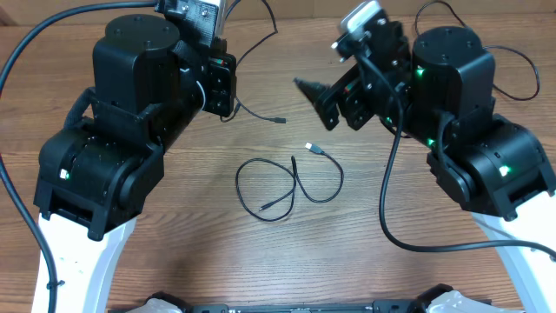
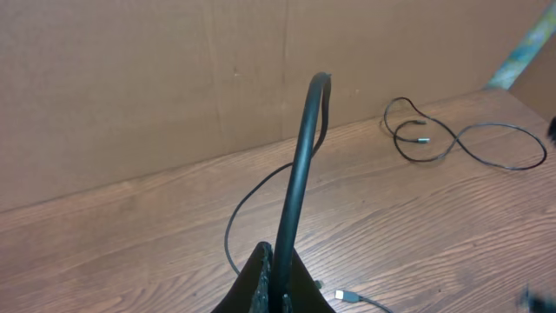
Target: Untangle cables
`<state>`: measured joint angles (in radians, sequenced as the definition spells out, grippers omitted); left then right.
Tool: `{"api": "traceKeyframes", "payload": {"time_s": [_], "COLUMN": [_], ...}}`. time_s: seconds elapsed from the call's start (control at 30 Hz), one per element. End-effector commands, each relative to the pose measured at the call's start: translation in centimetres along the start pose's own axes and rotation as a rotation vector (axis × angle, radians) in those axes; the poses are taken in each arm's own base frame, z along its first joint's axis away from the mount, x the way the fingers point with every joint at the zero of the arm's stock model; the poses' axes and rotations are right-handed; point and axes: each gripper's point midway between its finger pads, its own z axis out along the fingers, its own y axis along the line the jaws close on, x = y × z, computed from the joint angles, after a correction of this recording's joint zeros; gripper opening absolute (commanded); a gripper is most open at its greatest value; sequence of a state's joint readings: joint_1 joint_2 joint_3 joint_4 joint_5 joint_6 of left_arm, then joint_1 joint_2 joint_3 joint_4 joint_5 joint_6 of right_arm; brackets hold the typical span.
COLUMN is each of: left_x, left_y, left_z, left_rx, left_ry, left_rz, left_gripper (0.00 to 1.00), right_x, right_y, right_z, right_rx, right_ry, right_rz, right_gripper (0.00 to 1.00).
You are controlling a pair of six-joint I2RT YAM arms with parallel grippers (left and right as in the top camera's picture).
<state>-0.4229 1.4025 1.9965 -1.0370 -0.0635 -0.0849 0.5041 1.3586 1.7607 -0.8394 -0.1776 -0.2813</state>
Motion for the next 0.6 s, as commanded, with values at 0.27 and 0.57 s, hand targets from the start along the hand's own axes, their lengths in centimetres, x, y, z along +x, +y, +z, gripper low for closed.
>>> {"api": "traceKeyframes", "payload": {"time_s": [0.27,0.57], "left_x": [0.0,0.7], "left_y": [-1.6,-4.4], "left_z": [-1.1,-1.7], "left_rx": [0.105,0.269], "left_ry": [-0.001,0.014], "left_rz": [0.062,0.157], "left_gripper": [0.04,0.04], "right_x": [-2.3,-3.7], "right_y": [2.4,4.0], "right_z": [2.4,2.3], "right_rx": [-0.181,-0.271], "right_ry": [-0.113,-0.196], "right_rz": [-0.157,-0.237], "right_gripper": [1.00,1.00]}}
